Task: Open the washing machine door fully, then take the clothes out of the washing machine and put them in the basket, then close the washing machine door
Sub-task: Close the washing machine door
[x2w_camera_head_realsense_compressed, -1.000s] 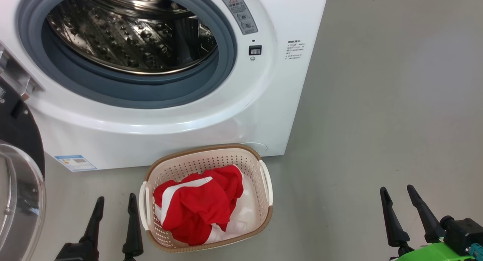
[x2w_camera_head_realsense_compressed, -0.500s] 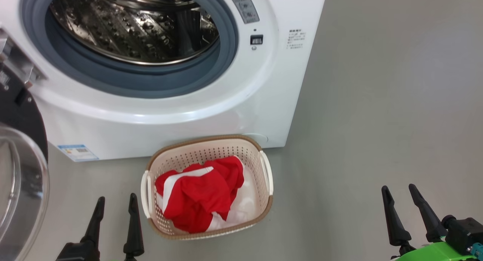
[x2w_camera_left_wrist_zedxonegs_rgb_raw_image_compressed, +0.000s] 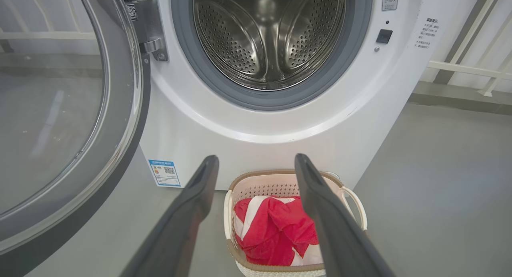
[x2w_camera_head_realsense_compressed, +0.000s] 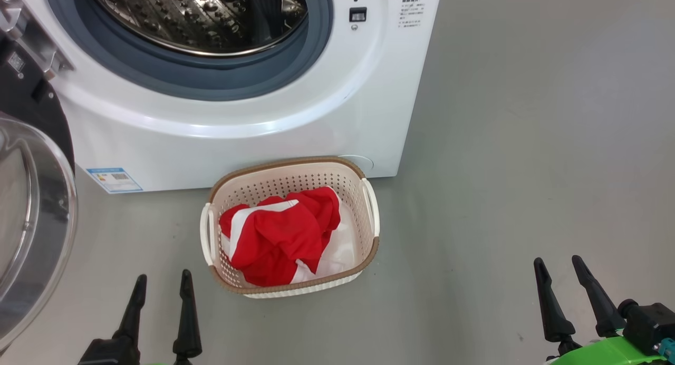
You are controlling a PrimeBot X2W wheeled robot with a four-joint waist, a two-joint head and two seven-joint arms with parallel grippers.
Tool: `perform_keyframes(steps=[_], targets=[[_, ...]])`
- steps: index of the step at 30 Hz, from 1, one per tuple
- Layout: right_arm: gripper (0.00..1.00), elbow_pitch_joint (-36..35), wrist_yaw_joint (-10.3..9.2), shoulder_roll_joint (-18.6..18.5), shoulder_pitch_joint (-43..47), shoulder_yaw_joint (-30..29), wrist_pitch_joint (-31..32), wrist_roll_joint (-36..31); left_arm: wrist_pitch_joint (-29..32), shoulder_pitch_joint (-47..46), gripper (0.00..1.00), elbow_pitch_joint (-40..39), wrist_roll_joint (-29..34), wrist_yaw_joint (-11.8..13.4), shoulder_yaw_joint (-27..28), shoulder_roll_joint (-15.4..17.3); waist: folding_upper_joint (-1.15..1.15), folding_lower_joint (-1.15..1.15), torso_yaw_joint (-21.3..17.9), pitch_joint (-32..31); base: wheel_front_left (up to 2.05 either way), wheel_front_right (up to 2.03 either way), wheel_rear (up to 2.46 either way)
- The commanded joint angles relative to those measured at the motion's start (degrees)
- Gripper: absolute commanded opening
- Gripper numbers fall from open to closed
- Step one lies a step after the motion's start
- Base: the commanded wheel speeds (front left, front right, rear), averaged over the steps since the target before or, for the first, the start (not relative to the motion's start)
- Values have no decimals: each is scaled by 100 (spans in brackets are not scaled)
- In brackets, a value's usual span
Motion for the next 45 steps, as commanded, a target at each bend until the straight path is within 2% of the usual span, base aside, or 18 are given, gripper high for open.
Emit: perform_keyframes(steps=[1,12,17,34,41,45], targets=[[100,-147,43,-72,-130,118,-37,-13,-23,-172,100,-167,-33,28,148,62,0,0,1,5,-35,35,0],[100,-131,43,-79,-138,123,-37,-14,-23,-209,100,-124,-76,38,112,62,0,0,27,-12,-2,2,0],[100,-125,43,-104,-101,160,-37,-25,-23,-197,100,-70,-265,89,49,62,0,0,268,-58,0,0,0],[100,-93,43,-402,-33,511,-37,-61,-23,205,100,-146,-708,395,-357,62,0,0,1995,-391,0,0,0],[100,-85,43,-418,45,614,-37,-72,-23,309,100,-194,-885,482,-501,62,0,0,2779,-487,0,0,0],[100,-92,43,-414,56,692,-37,-86,-23,358,100,-237,-990,526,-513,62,0,0,3074,-478,0,0,0]])
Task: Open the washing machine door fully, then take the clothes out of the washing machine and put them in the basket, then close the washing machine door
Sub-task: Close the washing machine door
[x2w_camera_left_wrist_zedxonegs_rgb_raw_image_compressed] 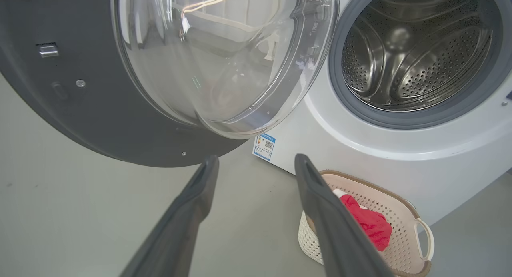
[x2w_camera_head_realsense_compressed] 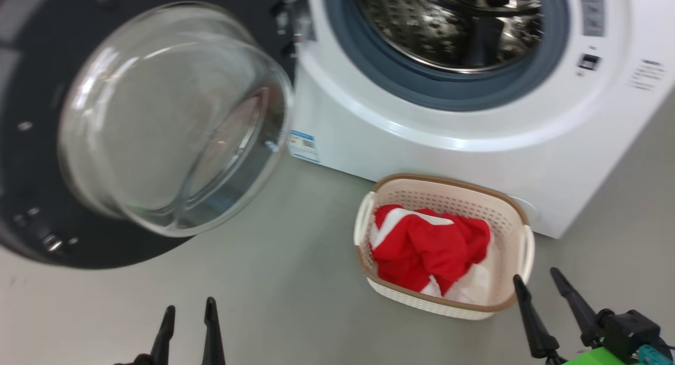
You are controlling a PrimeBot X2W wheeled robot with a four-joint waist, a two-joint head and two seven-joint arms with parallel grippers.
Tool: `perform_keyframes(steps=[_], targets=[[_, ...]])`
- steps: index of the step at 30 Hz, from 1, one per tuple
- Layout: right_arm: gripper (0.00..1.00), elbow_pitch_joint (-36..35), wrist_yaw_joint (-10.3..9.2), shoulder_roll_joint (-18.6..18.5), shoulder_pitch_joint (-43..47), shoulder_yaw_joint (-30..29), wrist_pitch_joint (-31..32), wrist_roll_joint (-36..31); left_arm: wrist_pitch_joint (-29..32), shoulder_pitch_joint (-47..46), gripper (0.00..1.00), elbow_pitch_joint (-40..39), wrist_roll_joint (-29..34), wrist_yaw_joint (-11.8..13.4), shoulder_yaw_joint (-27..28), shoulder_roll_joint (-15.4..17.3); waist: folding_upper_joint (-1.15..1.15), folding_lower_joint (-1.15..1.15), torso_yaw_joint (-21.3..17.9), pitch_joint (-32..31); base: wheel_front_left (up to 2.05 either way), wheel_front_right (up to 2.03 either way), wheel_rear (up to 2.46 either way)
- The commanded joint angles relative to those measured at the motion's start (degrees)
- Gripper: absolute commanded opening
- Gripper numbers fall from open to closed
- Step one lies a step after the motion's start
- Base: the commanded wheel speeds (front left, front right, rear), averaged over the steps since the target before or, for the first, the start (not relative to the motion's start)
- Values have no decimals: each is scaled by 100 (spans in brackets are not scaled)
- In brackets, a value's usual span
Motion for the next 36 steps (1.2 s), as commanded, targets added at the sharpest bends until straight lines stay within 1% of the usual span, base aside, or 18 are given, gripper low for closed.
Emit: perform_keyframes(steps=[1,6,13,19,22,23,24,25,26,30,31,34,36], targets=[[100,-125,43,-90,-66,189,-37,-59,-23,-15,100,-193,-30,65,190,55,0,0,461,-63,0,0,0],[100,-51,43,-208,-254,437,-37,-21,-23,96,100,-386,-146,204,231,55,0,0,520,21,0,0,0],[100,32,43,-308,-430,642,-37,40,-23,189,100,-558,-290,360,283,55,0,0,549,73,0,0,0],[100,57,43,-319,-465,704,-37,68,-23,237,100,-616,-319,392,307,55,0,0,547,63,0,0,0],[100,56,43,-309,-457,693,-37,72,-23,218,100,-645,-364,353,281,55,0,0,541,55,0,0,0],[100,52,43,-302,-452,682,-37,70,-23,207,53,-658,-390,331,280,55,0,0,539,51,0,0,0],[100,48,43,-294,-446,669,-37,68,-23,193,22,-671,-406,309,287,55,0,0,536,51,0,0,0],[100,48,43,-294,-446,669,-37,68,-23,193,22,-671,-406,309,287,55,0,0,536,51,0,0,0],[100,35,43,-278,-428,641,-37,60,-23,143,0,-726,-463,246,324,55,0,0,531,50,0,0,0],[100,3,43,-248,-383,591,-37,40,-23,-103,0,-1026,-495,106,586,55,0,0,521,47,0,0,0],[100,3,43,-248,-383,591,-37,40,-23,-103,0,-1026,-495,106,586,55,0,0,521,47,0,0,0],[100,-18,43,-237,-354,566,-37,24,-23,-456,0,-1366,-428,-34,969,55,0,0,513,44,0,0,0],[100,-27,43,-233,-328,553,-37,14,-23,-761,0,-1589,-280,-185,1300,55,0,0,505,23,0,0,0]])
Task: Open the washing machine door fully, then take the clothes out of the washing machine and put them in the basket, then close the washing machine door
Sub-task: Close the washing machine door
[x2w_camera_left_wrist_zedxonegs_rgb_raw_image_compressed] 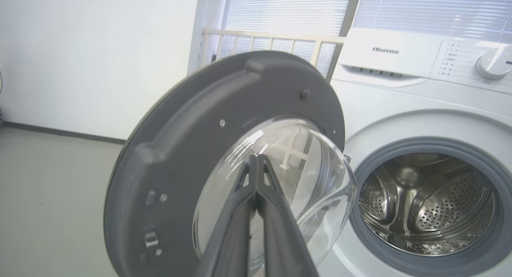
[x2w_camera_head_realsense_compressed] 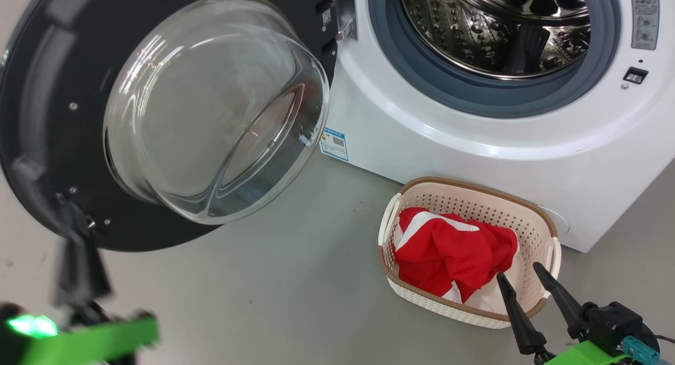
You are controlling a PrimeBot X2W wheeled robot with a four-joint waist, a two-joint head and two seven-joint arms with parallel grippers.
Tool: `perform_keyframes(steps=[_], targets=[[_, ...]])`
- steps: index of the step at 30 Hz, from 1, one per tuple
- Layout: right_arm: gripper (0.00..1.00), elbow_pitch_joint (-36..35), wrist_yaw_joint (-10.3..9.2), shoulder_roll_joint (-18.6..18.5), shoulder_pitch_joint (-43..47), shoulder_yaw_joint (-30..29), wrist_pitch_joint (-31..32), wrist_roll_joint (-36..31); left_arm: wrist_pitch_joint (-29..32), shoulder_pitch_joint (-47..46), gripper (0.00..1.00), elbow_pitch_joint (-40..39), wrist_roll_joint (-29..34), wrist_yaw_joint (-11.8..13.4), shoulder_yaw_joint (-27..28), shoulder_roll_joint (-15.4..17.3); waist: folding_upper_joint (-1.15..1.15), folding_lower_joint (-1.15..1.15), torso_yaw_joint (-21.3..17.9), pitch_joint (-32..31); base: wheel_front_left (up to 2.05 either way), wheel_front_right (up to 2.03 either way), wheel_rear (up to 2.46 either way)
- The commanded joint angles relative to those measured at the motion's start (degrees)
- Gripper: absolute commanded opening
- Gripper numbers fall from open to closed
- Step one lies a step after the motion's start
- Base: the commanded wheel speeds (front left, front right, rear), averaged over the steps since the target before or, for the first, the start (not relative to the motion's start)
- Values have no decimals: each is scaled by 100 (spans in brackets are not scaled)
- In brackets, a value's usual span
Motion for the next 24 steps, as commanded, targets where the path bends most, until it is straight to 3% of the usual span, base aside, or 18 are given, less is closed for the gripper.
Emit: perform_keyframes(steps=[1,6,10,12,13,16,24], targets=[[100,-150,43,-42,-73,77,-37,-19,-23,-406,0,-297,179,-120,409,63,0,0,-10,-20,0,0,0],[100,-172,43,-36,3,30,-37,-57,-23,-1470,0,-432,429,-734,1283,73,0,0,-37,-48,0,0,0],[100,-202,43,-14,74,-56,-37,-82,-23,-2343,0,32,566,-1095,1691,435,0,0,-54,-43,0,0,0],[100,-230,43,-17,102,-103,-37,-95,-23,-2772,0,424,540,-1176,1799,628,0,0,-52,1,0,0,0],[100,-254,43,-17,127,-153,-37,-107,-23,-3249,0,976,133,-1233,1993,660,0,0,-47,36,0,0,0],[100,-283,43,-14,164,-217,-37,-121,54,-3856,0,1964,-331,-1273,2238,909,0,0,-41,82,0,0,0],[100,-382,43,-121,131,-342,-37,-134,1180,-5170,0,4348,-1332,-1232,2733,1685,0,0,-77,353,0,0,0]])
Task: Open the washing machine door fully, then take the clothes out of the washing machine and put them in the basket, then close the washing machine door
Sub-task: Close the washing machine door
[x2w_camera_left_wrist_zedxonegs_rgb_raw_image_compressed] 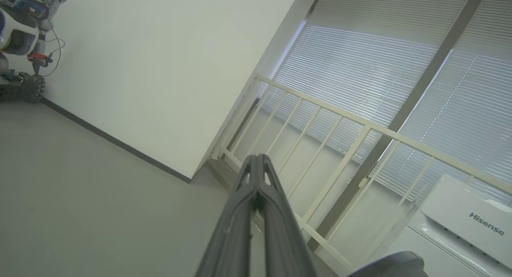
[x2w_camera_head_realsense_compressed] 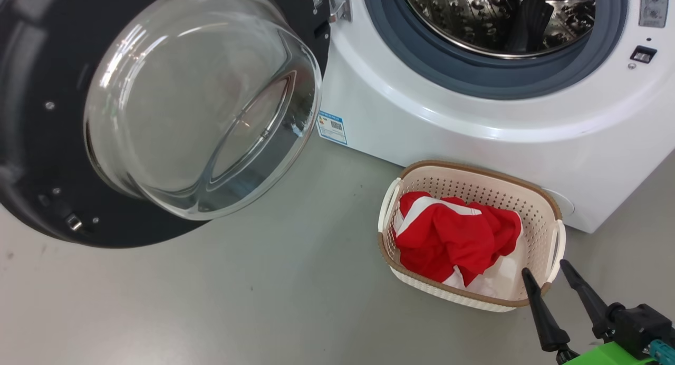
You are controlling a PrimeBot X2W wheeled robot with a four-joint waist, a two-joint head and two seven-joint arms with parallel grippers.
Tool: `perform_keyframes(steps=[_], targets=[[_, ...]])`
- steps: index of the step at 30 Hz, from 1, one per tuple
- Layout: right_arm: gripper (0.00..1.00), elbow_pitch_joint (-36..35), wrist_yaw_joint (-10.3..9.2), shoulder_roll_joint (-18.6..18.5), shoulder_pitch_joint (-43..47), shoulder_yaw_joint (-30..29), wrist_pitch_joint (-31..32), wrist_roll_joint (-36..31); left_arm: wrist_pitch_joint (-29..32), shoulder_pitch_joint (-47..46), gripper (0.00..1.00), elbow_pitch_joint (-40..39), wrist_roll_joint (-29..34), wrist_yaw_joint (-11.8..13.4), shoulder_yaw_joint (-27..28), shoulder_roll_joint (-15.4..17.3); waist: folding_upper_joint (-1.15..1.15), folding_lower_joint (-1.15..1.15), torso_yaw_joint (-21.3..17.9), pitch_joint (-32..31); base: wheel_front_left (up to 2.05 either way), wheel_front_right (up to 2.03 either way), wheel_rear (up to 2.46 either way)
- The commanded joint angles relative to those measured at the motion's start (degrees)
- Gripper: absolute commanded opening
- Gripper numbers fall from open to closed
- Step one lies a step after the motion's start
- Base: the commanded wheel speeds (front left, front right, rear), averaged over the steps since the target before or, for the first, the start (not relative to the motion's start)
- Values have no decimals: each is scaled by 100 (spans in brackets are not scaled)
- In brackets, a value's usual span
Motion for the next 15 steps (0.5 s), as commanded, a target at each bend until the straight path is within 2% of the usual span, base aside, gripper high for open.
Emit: perform_keyframes(steps=[1,4,8,13,15], targets=[[100,-158,43,-111,-78,86,-37,-49,403,-220,0,238,-138,39,98,459,0,0,-21,83,0,0,0],[100,-188,43,-144,-79,53,-37,-47,1085,-468,0,884,-326,77,108,707,0,0,-24,149,0,0,0],[100,-208,43,-147,-82,68,-37,-66,2065,-641,0,1516,-566,-5,24,961,0,0,-45,194,0,0,0],[100,-220,43,-155,-84,97,-37,-73,3080,-750,0,1906,-768,-84,-138,1106,0,0,-54,216,0,0,0],[100,-222,43,-157,-82,98,-37,-72,3222,-754,0,1928,-783,-96,-185,1126,0,0,-53,218,0,0,0]])
